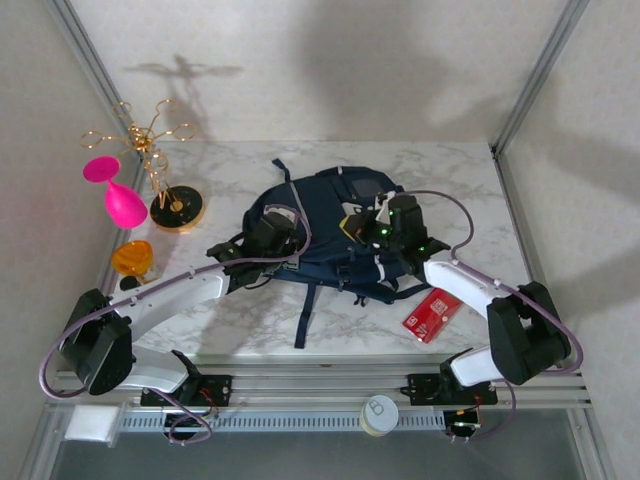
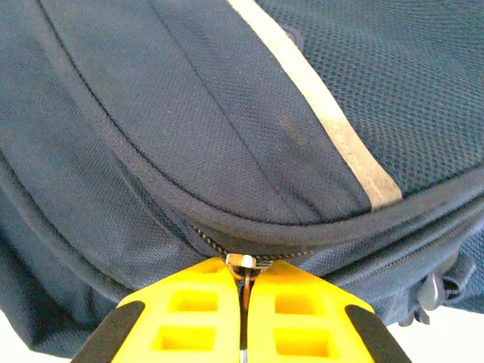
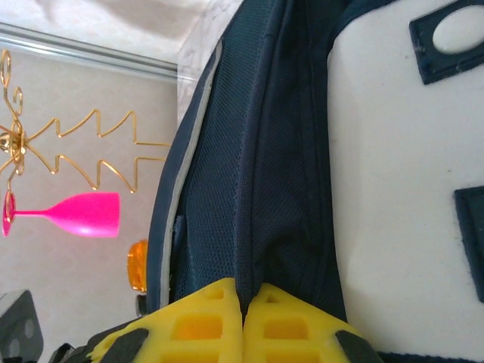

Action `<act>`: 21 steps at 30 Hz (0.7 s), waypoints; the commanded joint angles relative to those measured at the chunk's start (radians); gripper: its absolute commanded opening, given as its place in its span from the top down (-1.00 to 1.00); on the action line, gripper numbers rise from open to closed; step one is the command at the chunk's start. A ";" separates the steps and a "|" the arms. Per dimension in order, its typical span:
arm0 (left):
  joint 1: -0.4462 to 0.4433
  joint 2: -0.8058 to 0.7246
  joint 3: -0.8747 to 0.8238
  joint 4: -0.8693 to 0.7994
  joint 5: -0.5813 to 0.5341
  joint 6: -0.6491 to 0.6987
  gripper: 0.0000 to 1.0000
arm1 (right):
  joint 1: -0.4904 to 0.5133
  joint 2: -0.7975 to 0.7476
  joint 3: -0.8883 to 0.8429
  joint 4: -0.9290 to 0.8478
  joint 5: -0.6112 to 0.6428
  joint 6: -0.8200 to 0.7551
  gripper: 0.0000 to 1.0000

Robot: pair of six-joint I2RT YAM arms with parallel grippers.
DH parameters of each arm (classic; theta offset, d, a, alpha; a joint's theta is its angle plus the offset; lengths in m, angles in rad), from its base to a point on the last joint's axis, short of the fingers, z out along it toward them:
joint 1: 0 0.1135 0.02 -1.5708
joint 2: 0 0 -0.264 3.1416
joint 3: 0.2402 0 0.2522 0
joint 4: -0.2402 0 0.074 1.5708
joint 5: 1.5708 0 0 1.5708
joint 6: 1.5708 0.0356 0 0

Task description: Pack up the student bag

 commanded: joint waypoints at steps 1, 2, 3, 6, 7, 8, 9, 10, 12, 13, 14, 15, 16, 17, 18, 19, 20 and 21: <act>0.040 -0.008 -0.043 -0.046 -0.025 0.037 1.00 | -0.137 -0.048 0.077 -0.011 -0.035 -0.147 1.00; 0.028 -0.012 -0.052 -0.027 0.005 0.033 1.00 | -0.160 -0.028 0.097 -0.021 -0.068 -0.174 1.00; 0.011 -0.015 -0.059 -0.009 0.018 0.022 1.00 | -0.174 0.008 0.135 -0.049 -0.094 -0.211 1.00; -0.040 -0.014 -0.059 0.013 0.008 -0.010 1.00 | -0.178 0.130 0.240 -0.058 -0.211 -0.290 1.00; -0.056 -0.015 -0.056 0.015 -0.004 -0.021 1.00 | -0.173 0.158 0.261 -0.050 -0.231 -0.299 1.00; -0.073 -0.020 -0.053 0.014 -0.017 -0.038 1.00 | -0.161 0.184 0.282 -0.033 -0.245 -0.313 1.00; -0.087 -0.028 -0.052 0.017 -0.024 -0.057 1.00 | -0.146 0.208 0.309 -0.040 -0.248 -0.342 1.00; -0.098 -0.038 -0.055 0.025 -0.028 -0.074 1.00 | -0.130 0.232 0.346 -0.066 -0.252 -0.376 1.00; -0.119 -0.057 -0.062 0.039 -0.033 -0.109 1.00 | -0.081 0.299 0.461 -0.184 -0.243 -0.496 1.00; -0.123 -0.065 -0.066 0.045 -0.035 -0.124 1.00 | -0.065 0.331 0.499 -0.218 -0.243 -0.536 1.00; -0.125 -0.071 -0.072 0.058 -0.039 -0.142 1.00 | -0.059 0.372 0.539 -0.243 -0.264 -0.556 1.00; -0.130 -0.073 -0.078 0.071 -0.037 -0.157 1.00 | -0.061 0.410 0.587 -0.289 -0.291 -0.577 1.00; -0.135 -0.068 -0.080 0.080 -0.036 -0.167 1.00 | -0.066 0.447 0.634 -0.341 -0.286 -0.605 1.00; -0.143 -0.058 -0.075 0.083 -0.040 -0.180 1.00 | -0.071 0.479 0.686 -0.400 -0.254 -0.638 1.00; -0.154 -0.043 -0.066 0.083 -0.046 -0.194 1.00 | -0.082 0.505 0.730 -0.444 -0.216 -0.653 1.00; -0.164 -0.029 -0.056 0.090 -0.046 -0.203 1.00 | -0.092 0.517 0.751 -0.462 -0.190 -0.651 1.00; -0.175 -0.010 -0.045 0.103 -0.048 -0.210 1.00 | -0.103 0.523 0.762 -0.462 -0.175 -0.641 0.96; -0.183 0.009 -0.034 0.111 -0.056 -0.222 1.00 | -0.107 0.521 0.761 -0.456 -0.163 -0.624 0.75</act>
